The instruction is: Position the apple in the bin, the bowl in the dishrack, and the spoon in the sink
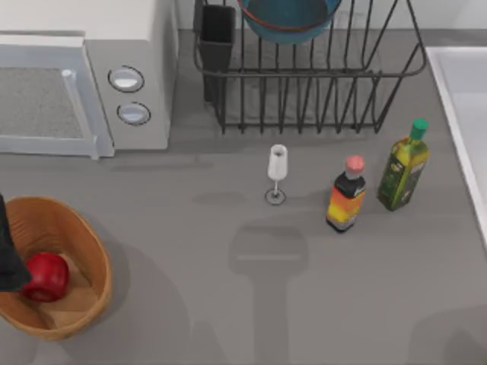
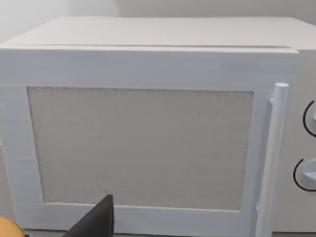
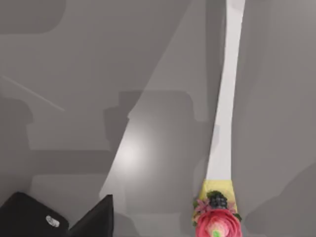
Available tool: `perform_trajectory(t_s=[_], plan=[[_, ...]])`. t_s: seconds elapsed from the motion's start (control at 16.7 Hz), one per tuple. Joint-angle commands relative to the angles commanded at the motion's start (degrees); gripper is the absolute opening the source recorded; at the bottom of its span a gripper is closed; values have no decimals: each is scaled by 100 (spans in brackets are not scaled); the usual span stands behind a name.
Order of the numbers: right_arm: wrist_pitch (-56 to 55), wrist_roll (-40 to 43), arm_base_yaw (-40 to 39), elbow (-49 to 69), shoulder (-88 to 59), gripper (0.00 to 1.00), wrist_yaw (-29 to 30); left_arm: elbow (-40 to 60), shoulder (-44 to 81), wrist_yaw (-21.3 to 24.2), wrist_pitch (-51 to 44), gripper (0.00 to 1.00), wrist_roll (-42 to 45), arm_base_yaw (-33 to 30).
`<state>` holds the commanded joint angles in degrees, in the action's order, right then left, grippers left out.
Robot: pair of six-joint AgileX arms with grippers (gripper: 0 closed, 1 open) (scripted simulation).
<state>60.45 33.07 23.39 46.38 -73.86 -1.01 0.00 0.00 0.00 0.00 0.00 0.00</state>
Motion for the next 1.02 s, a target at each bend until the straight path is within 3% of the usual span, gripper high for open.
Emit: perform_trajectory(t_s=[0.24,0.78,1.02], plan=[[-217,-38,-38,-207,-33,100,2,0,0,0,0,100,0,0],[-2588,-137,-125,-1385,-1144,100,-1,0,0,0,0,100,0,0],[-2853,-96,-75,-1480,-1371,100,0,0,0,0,0,100,0,0]])
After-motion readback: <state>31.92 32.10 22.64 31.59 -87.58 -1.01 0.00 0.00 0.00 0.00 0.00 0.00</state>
